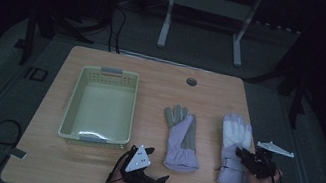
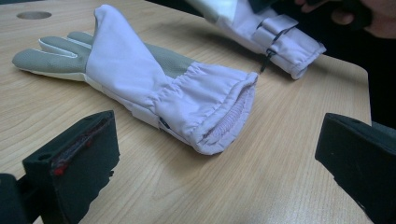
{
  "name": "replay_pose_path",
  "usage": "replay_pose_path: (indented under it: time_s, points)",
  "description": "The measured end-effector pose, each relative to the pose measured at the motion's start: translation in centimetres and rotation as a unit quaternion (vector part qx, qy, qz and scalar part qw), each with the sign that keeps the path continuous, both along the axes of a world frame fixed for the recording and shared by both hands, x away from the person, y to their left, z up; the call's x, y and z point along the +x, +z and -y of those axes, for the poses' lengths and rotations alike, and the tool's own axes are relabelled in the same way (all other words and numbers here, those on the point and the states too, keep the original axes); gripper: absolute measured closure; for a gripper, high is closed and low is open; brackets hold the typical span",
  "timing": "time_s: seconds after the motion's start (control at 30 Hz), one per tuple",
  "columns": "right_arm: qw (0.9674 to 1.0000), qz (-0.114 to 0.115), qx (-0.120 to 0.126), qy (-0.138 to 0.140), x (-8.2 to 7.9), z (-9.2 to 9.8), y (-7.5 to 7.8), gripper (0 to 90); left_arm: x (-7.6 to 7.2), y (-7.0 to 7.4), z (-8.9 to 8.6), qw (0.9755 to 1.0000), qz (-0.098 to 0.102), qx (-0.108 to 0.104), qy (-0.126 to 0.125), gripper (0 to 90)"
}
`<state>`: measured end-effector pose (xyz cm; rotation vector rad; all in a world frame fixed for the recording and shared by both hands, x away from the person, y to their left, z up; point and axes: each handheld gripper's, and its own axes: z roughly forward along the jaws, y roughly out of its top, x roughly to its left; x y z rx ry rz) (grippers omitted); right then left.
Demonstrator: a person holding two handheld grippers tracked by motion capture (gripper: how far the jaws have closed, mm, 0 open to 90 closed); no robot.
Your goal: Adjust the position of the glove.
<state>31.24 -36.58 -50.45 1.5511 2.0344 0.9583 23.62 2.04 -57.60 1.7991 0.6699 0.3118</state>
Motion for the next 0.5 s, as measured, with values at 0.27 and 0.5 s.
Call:
replay_pose_path:
  time_s: [0.27,0.5]
  points:
    - [0.9997,-0.02,-0.014,0.007,1.4,-0.2,-2.3,74.4,0.0,0.0,0.0,1.0,-0.001,0.0,0.0,0.0]
    - [0.9999,0.001,-0.007,0.015,1.1,0.3,-1.4,61.1,0.0,0.0,0.0,1.0,0.0,0.0,0.0,0.0]
